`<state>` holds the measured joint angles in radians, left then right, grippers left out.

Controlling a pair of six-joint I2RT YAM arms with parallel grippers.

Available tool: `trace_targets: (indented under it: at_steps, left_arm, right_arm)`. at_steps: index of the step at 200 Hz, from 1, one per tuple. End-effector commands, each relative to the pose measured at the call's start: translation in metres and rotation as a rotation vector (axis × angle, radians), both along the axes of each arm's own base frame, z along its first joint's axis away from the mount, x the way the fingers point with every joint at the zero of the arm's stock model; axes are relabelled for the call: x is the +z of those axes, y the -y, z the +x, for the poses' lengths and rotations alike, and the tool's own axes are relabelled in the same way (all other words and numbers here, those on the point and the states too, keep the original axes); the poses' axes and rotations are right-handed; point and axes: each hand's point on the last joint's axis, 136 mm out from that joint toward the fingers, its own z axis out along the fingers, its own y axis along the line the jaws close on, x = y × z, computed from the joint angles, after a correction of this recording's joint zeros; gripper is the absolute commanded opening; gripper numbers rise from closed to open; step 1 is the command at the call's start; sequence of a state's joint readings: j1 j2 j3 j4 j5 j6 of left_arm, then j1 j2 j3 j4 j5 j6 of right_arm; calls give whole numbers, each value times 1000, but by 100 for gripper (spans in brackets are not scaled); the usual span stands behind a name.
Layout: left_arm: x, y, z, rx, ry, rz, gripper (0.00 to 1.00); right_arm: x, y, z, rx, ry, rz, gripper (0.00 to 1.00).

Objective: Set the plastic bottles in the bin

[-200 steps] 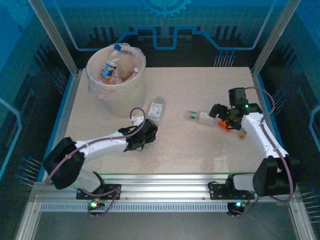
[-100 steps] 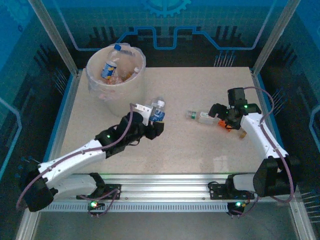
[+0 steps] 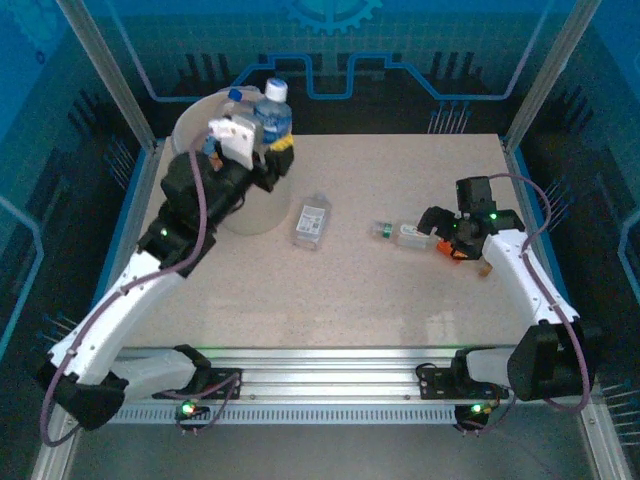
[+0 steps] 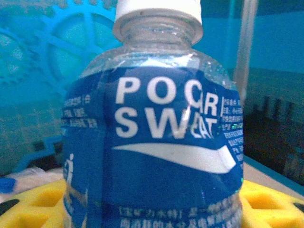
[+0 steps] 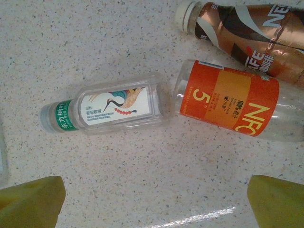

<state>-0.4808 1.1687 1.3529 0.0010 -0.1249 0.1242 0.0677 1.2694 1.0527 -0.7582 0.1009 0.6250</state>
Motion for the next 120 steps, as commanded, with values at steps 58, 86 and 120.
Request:
trace_targets:
  at_steps: [58, 86, 120]
  left_arm:
    - [-23, -56, 98, 131, -257, -2, 52]
    - [-49, -73, 120, 169, -356, -25, 53]
    - [-86, -85, 141, 219, -467, -2, 56]
  right_arm:
    - [6, -4, -7, 3, 11, 0, 100]
    - [8, -4, -7, 6, 11, 1, 100]
    - [11, -5, -8, 6, 21, 3, 100]
